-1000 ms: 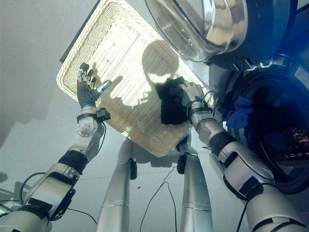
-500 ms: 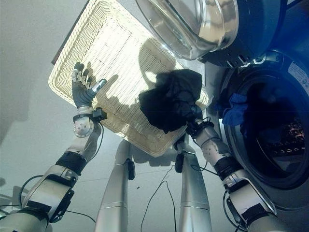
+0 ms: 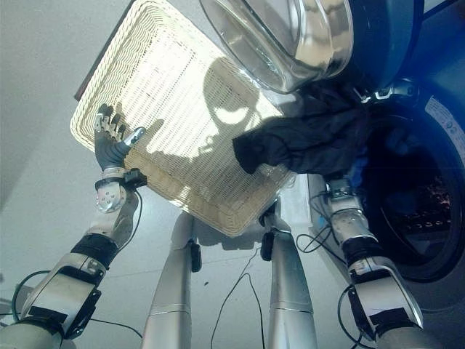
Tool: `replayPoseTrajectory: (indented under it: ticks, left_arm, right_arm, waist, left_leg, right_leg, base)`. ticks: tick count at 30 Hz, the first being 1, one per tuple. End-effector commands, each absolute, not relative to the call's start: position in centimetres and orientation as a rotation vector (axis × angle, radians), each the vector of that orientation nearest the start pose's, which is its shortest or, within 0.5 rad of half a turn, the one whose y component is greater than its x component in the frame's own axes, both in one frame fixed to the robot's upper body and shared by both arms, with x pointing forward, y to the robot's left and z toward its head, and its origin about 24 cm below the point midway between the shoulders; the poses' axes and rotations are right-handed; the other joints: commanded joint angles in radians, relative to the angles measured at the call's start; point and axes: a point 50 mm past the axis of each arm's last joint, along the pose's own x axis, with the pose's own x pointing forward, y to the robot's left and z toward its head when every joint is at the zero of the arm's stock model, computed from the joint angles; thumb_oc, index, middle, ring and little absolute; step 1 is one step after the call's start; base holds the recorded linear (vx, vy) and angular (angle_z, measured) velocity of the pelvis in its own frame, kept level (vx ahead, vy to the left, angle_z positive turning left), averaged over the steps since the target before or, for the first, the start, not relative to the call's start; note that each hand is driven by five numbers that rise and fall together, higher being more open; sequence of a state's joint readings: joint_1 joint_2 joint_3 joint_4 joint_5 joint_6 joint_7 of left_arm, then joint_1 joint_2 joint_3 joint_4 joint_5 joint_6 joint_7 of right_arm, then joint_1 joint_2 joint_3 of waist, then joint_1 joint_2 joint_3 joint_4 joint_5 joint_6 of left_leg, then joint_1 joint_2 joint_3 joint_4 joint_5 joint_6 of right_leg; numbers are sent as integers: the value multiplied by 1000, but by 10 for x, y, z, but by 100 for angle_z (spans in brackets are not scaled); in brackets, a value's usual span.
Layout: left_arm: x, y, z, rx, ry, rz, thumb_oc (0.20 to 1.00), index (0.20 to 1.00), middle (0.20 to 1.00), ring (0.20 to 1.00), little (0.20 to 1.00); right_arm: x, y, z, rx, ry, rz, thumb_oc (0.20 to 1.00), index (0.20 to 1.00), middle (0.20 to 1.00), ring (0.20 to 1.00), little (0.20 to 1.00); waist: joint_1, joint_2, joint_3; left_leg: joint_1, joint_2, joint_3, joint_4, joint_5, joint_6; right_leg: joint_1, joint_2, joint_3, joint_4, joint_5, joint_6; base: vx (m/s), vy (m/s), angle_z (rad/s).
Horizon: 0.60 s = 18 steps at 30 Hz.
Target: Put the clothes into the washing machine.
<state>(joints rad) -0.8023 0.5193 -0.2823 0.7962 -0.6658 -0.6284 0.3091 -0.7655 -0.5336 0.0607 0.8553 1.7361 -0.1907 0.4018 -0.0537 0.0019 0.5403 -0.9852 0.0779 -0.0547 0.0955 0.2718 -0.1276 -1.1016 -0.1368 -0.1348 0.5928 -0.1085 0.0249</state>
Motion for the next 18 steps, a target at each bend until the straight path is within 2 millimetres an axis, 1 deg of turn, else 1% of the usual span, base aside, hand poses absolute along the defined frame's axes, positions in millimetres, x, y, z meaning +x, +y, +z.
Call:
replayPoseTrajectory:
  ticks: [1, 3, 5, 7, 8, 9, 10, 11, 12, 13, 15, 16, 17, 18]
  left_arm:
    - [366, 247, 211, -159, -716, 331, 1000, 1000, 1000, 1000, 1000]
    - [366, 248, 210, -159, -711, 331, 1000, 1000, 1000, 1000, 1000]
    - [367, 249, 211, -161, -715, 333, 1000, 1000, 1000, 1000, 1000]
    - [367, 249, 211, -164, -715, 335, 1000, 1000, 1000, 1000, 1000]
    - [367, 249, 209, -165, -710, 337, 1000, 1000, 1000, 1000, 1000]
    - [367, 249, 211, -168, -715, 337, 1000, 1000, 1000, 1000, 1000]
    - [367, 249, 209, -170, -709, 338, 1000, 1000, 1000, 1000, 1000]
    - [367, 249, 210, -170, -714, 336, 1000, 1000, 1000, 1000, 1000]
    - [367, 249, 208, -169, -708, 336, 1000, 1000, 1000, 1000, 1000]
    - [368, 247, 209, -171, -712, 333, 1000, 1000, 1000, 1000, 1000]
    - [369, 243, 208, -169, -706, 326, 1000, 1000, 1000, 1000, 1000]
    - [369, 240, 211, -168, -711, 320, 1000, 1000, 1000, 1000, 1000]
    - [369, 239, 210, -163, -705, 316, 1000, 1000, 1000, 1000, 1000]
    - [370, 239, 211, -153, -702, 311, 1000, 1000, 1000, 1000, 1000]
  right_arm:
    - [356, -319, 167, 1187, -659, -133, 200, 200, 200, 200, 200]
    - [353, -328, 162, 1201, -659, -200, 200, 200, 200, 200, 200]
    - [347, -341, 156, 1223, -665, -320, 200, 200, 200, 200, 200]
    - [345, -348, 153, 1234, -652, -391, 200, 200, 200, 200, 200]
    - [343, -350, 150, 1234, -645, -421, 200, 200, 200, 200, 200]
    - [343, -352, 150, 1236, -646, -437, 200, 200, 200, 200, 200]
    - [340, -357, 145, 1245, -619, -521, 200, 200, 200, 200, 200]
    - [339, -360, 140, 1251, -581, -594, 200, 200, 200, 200, 200]
    - [338, -360, 136, 1249, -544, -628, 200, 200, 200, 200, 200]
    - [337, -362, 126, 1239, -427, -728, 200, 200, 200, 200, 200]
    - [334, -367, 120, 1190, -320, -817, 200, 200, 200, 200, 200]
    - [334, -370, 125, 1150, -288, -852, 200, 200, 200, 200, 200]
    - [333, -374, 130, 1116, -281, -888, 200, 200, 200, 200, 200]
    - [331, -382, 145, 1083, -278, -973, 200, 200, 200, 200, 200]
  waist:
    - [-5, -34, -20]
    - [-5, -33, -20]
    - [-8, -31, -20]
    - [-9, -29, -20]
    - [-7, -28, -20]
    - [-8, -28, -20]
    - [-7, -26, -20]
    - [-7, -26, -20]
    - [-6, -25, -20]
    - [-5, -24, -20]
    - [1, -21, -20]
    - [4, -20, -20]
    - [7, -19, -20]
    - [12, -19, -20]
  left_leg:
    - [-2, -33, 88, 113, -142, -6]
    - [9, -32, 88, 112, -151, -8]
    - [-1, -32, 90, 112, -142, -8]
    - [1, -33, 90, 109, -142, -8]
    - [10, -31, 90, 109, -151, -9]
    - [0, -32, 91, 108, -141, -8]
    - [11, -31, 90, 108, -151, -9]
    - [4, -31, 92, 106, -142, -9]
    - [14, -30, 91, 107, -151, -10]
    - [6, -31, 93, 104, -139, -8]
    - [14, -31, 92, 105, -146, -8]
    - [2, -32, 92, 106, -136, -6]
    - [12, -31, 90, 110, -145, -8]
    - [13, -32, 85, 117, -147, -8]
  right_leg:
    - [73, 46, -6, -366, 305, 134]
    - [84, 46, -4, -370, 299, 136]
    - [75, 44, -2, -375, 310, 135]
    - [77, 43, -2, -380, 312, 135]
    - [86, 44, -2, -379, 304, 136]
    - [77, 42, -2, -382, 313, 134]
    - [88, 43, 0, -382, 305, 136]
    - [82, 42, -1, -385, 315, 135]
    - [92, 43, -1, -383, 306, 137]
    - [86, 41, -2, -387, 317, 134]
    - [94, 41, -5, -386, 310, 135]
    - [84, 40, -6, -388, 319, 132]
    - [94, 41, -6, -384, 311, 133]
    - [95, 41, -7, -381, 310, 132]
  base:
    - [-9, 12, -4]
    - [0, 4, -4]
    - [-1, 2, -2]
    - [0, 0, 0]
    - [0, 0, 0]
    - [0, 0, 0]
    - [0, 0, 0]
    - [0, 0, 0]
    - [0, 0, 0]
    - [0, 0, 0]
    - [0, 0, 0]
    - [12, -30, -2]
    - [-2, -44, -2]
    - [-2, -36, -3]
